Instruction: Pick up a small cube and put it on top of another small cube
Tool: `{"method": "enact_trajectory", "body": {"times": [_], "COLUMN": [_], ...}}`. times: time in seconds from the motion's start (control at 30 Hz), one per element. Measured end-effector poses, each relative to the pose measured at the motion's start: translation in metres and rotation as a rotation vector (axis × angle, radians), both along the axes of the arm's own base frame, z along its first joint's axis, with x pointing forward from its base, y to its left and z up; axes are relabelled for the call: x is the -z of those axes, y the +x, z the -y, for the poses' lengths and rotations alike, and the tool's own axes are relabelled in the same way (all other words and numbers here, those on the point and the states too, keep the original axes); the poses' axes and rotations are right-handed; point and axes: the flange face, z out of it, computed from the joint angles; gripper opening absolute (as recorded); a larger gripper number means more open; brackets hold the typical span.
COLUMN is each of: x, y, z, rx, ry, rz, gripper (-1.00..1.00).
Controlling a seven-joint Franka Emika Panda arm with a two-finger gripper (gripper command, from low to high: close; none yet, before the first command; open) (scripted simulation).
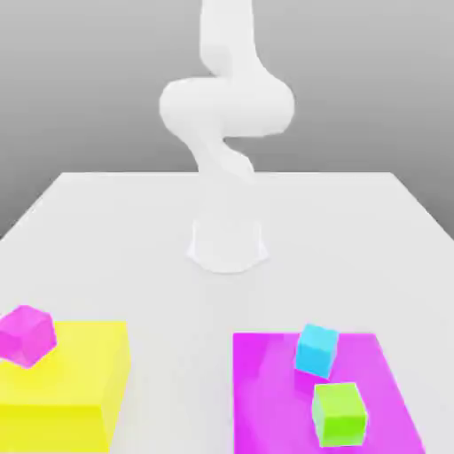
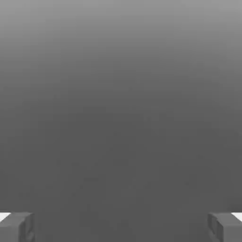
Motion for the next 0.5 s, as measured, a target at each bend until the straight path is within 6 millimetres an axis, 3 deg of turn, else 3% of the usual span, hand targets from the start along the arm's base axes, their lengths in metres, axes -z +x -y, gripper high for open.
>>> {"method": "enact_trajectory", "body": {"times": [0.23,0.37,0.5], "x": [0.101,0.163,0.226], "y": [0.055,0.068,0.066], "z": [0.078,0.128,0.177], "rx": [0.42,0.662,0.908], "ry": [0.181,0.282,0.382], "rz": [-0.136,-0.196,-0.248], "gripper": [0.0,0.0,0.0]}}
